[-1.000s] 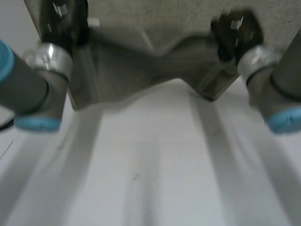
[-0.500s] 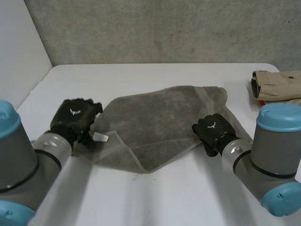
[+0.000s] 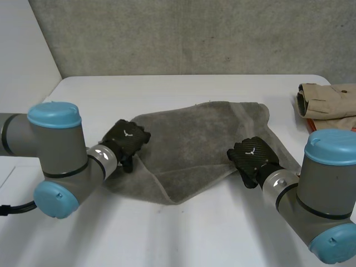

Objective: Fold the laundry.

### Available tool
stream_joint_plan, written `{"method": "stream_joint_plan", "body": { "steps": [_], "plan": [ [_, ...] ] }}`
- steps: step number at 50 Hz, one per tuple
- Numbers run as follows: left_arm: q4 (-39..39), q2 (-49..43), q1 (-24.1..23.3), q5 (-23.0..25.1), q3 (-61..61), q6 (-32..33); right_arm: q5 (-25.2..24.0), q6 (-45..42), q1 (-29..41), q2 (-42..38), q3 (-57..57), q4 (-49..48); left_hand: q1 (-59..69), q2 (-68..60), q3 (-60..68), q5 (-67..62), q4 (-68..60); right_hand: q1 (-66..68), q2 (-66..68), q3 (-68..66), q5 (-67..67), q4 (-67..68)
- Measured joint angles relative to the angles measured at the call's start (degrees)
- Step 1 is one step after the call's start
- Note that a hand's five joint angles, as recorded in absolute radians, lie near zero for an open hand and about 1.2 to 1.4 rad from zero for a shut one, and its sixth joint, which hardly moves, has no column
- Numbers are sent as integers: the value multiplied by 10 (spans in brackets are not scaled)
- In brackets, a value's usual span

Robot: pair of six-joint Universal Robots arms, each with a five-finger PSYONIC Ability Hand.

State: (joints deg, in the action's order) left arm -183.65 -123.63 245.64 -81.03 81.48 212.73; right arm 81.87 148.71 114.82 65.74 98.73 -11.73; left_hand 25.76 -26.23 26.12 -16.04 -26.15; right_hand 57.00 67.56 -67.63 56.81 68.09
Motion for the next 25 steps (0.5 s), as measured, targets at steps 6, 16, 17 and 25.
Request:
{"method": "stream_joint_plan", "body": {
  "steps": [6,16,17,25],
  "plan": [
    [6,-17,-4,0,-1,43,0,0,-1,0,0,-2,2,-1,1,-1,-1,0,0,0,0,0],
    [28,-42,0,0,-11,46,0,0,-3,0,0,-3,25,-23,24,-29,-26,0,0,0,0,0],
    [29,-44,0,0,-12,46,0,0,-3,0,0,-3,25,-23,24,-29,-26,0,0,0,0,0],
    [38,-59,3,0,-23,46,0,-2,-4,0,0,-3,112,-99,97,-99,-100,0,0,0,0,0]
  ]
}}
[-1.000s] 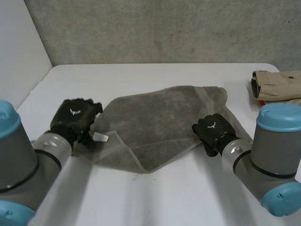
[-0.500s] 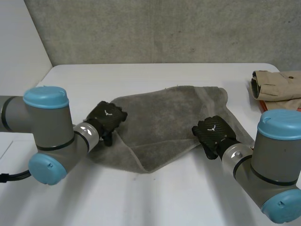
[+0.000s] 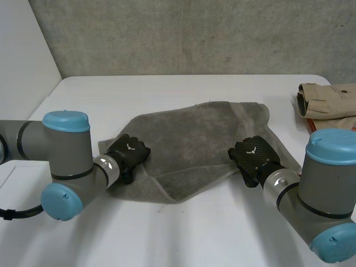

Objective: Fold the laundry.

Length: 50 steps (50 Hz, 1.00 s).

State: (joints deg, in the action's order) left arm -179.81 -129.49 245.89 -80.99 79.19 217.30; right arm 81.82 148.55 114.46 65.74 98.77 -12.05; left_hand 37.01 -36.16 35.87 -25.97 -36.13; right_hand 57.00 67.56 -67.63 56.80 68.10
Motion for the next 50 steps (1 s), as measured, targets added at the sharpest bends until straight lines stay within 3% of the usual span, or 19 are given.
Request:
{"method": "stream_joint_plan", "body": {
  "steps": [4,7,10,27,29,30,31,45,50],
  "plan": [
    [0,-2,0,-1,-2,-1,0,0,0,0,0,0,18,-34,28,-25,-28,0,0,0,0,0],
    [-2,-1,-1,-6,0,-4,0,0,0,0,1,0,239,-291,292,-283,-293,0,0,0,0,0],
    [-8,11,-3,-18,6,-9,1,0,-1,0,0,0,263,-314,322,-308,-325,0,0,0,0,0],
    [-35,182,-3,-43,118,-46,4,-1,-4,3,-12,7,263,-315,322,-308,-325,0,0,0,0,0],
    [-35,203,-3,-40,139,-51,4,-1,-4,5,-13,8,249,-272,275,-275,-274,0,0,0,0,0],
    [-35,206,-3,-40,143,-52,4,-1,-4,5,-13,8,249,-272,275,-275,-274,0,0,0,0,0],
    [-35,212,-3,-38,154,-54,4,-1,-2,6,-12,8,151,-170,175,-177,-174,0,0,0,0,0],
    [-34,201,3,-36,180,-55,4,-1,5,6,-5,8,135,-145,149,-148,-146,0,0,0,0,0],
    [-38,187,5,-36,173,-55,4,-1,5,6,-4,8,77,-88,94,-93,-89,0,0,0,0,0]
  ]
}}
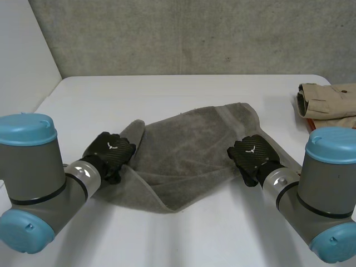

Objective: Fold the laundry.

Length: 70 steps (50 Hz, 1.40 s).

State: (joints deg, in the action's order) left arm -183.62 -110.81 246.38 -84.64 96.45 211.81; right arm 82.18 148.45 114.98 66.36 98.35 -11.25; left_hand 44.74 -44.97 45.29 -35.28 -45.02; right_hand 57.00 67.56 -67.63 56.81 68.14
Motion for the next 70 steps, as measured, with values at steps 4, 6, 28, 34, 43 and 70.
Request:
{"method": "stream_joint_plan", "body": {
  "steps": [4,6,28,34,43,70],
  "plan": [
    [-14,-9,0,0,-3,0,0,0,0,0,0,0,-56,57,-59,63,60,0,0,0,0,0],
    [-19,-11,0,0,-3,0,0,0,0,0,0,0,-58,61,-64,67,64,0,0,0,0,0],
    [-39,73,-9,-8,3,-9,4,-48,-10,35,-38,51,214,-236,230,-208,-236,0,2,-3,0,0],
    [-41,218,0,-10,-5,-59,6,-78,-21,132,-119,135,214,-236,230,-208,-236,0,2,-3,0,2],
    [-39,324,43,-9,-11,-125,2,-83,-45,204,-253,266,214,-237,230,-208,-236,0,2,-3,0,2],
    [-291,-49,39,-77,-405,-128,80,-98,-39,-117,-704,153,214,-238,233,-208,-239,0,2,-3,0,3]
  ]
}}
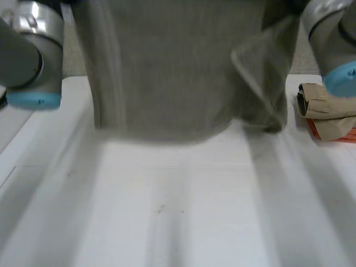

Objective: Fold the laundry.

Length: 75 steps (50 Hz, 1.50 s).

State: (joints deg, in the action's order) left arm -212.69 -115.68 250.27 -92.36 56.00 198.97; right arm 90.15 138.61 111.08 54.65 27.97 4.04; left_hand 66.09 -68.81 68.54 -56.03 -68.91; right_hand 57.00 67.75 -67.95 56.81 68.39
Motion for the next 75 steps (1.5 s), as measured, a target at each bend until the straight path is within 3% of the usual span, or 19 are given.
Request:
{"method": "stream_joint_plan", "body": {
  "steps": [5,15,17,21,28,34,35,37,38,48,50,55,59,64,75],
  "plan": [
    [-55,26,-11,-14,14,-1,-16,-2,0,29,10,-4,0,0,0,0,0,0,0,0,0,0],
    [-58,123,-18,2,251,-3,-149,-50,-7,100,182,183,0,0,0,0,0,1,0,0,3,0],
    [-58,125,-18,5,266,-3,-151,-55,-7,101,187,188,0,0,0,0,0,1,0,0,3,0],
    [-56,134,-8,26,377,-3,-163,-186,-8,92,283,267,0,0,0,0,0,1,0,0,3,0],
    [-56,118,-1,35,421,-4,-139,-267,-5,37,314,257,0,-1,0,0,0,1,0,0,3,0],
    [-56,98,0,35,421,-5,-120,-229,-2,8,316,174,0,-1,0,0,0,-38,-51,53,-41,-57],
    [-57,87,0,33,417,-5,-114,-196,-2,2,323,133,0,-1,0,0,0,-236,-291,284,-259,-287],
    [-56,82,0,32,416,-5,-107,-116,-2,0,351,66,0,-1,0,0,0,-303,-372,373,-355,-376],
    [-56,79,0,32,416,-5,-106,-83,-3,2,367,48,0,-1,0,0,0,-392,-472,473,-459,-477],
    [-54,65,3,31,421,-6,-98,184,-22,93,534,-28,0,-1,0,0,0,-440,-535,541,-527,-536],
    [-54,64,6,31,421,-6,-88,270,-47,137,594,-38,0,-1,0,0,0,-440,-535,541,-527,-536],
    [-53,63,11,30,422,-6,-85,387,-112,210,689,-43,0,-1,0,0,0,-438,-533,538,-522,-534],
    [-53,63,12,30,423,-6,-96,416,-141,240,726,-42,0,-1,0,0,0,-438,-523,524,-504,-532],
    [-52,63,14,30,427,-7,-145,422,-197,283,804,-40,0,-1,0,0,0,-410,-490,488,-479,-495],
    [-49,63,15,30,431,-21,-170,396,-199,261,852,-69,0,-1,0,0,0,-394,-479,475,-460,-480]
  ]
}}
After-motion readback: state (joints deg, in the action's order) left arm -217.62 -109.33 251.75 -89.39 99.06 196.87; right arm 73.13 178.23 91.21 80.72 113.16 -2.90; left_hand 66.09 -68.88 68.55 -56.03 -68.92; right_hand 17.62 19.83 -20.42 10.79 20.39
